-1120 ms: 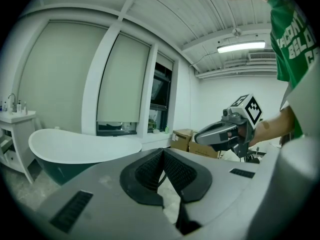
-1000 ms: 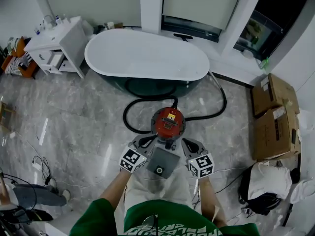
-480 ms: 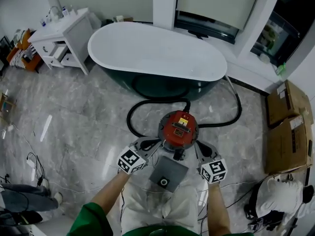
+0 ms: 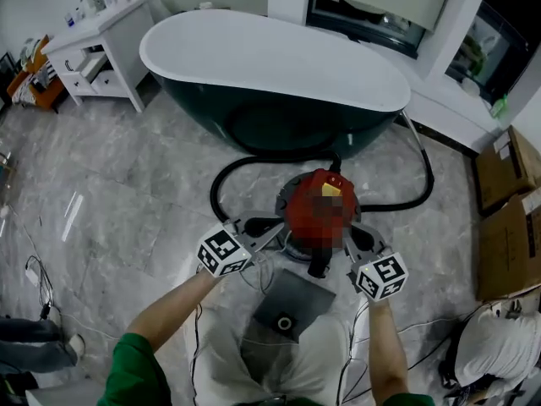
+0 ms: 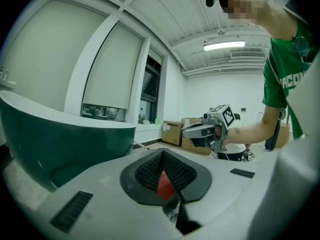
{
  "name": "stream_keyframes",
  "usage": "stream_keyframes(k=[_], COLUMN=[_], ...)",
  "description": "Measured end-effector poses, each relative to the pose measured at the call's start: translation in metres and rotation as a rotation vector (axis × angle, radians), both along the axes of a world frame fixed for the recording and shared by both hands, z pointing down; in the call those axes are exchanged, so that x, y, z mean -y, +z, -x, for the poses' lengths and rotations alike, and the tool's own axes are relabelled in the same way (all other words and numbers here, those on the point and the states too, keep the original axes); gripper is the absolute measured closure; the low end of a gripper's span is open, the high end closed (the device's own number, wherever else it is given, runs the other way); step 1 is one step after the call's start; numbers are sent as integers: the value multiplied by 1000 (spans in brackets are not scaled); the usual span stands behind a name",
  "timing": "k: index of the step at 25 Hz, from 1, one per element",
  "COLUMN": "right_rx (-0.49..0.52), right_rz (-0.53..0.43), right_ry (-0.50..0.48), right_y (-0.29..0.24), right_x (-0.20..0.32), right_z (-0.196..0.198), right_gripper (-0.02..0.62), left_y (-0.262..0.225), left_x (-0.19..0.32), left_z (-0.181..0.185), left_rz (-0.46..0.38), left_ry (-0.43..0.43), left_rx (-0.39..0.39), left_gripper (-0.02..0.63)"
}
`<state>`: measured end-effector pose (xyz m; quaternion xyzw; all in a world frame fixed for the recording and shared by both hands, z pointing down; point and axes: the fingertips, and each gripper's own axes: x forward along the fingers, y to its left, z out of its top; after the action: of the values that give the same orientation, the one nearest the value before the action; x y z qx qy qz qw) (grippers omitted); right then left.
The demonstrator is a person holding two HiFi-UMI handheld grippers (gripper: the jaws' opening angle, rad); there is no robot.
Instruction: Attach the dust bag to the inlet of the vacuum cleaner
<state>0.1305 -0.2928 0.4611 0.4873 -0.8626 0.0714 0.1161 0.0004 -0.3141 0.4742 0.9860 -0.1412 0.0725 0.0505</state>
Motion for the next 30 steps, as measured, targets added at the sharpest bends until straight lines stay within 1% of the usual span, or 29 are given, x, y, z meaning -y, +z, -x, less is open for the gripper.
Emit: stream_keyframes(k=[2,5,8,12,17,19,24,30], right_rx=[8,-1,-3,-6,-6,2,38,94], right_rz=[-18,-39,-41,-48,-66,-72,-99,-140], right_ry=[-9,-22,-34,-38,-39,-41,-59,-64], right_y=[19,42,58,71,83,86,92,102], right_x=[4,7,5,6,7,4,-6,-30], right_z=[-2,-5,-9,-14,-19,-19,-12,-5], right_gripper=[586,586,586,586,586,586,586,586], left_y=[20,44,62,78,88,91,95,119], left_x=[4,9,11,10,-1,-7,-18,-47], left_z=[-5,-11,-18,-35,-57,-61,-60,-50], left_rz=[-29,-74,-74,-72,-69,-74,-81,-75], left_ry=[39,86,104,116,177,196,209,207], left_rx=[-4,11,18,2,-35,-36,-55,-61], left_gripper=[602,601,603,602,602,601,601,602])
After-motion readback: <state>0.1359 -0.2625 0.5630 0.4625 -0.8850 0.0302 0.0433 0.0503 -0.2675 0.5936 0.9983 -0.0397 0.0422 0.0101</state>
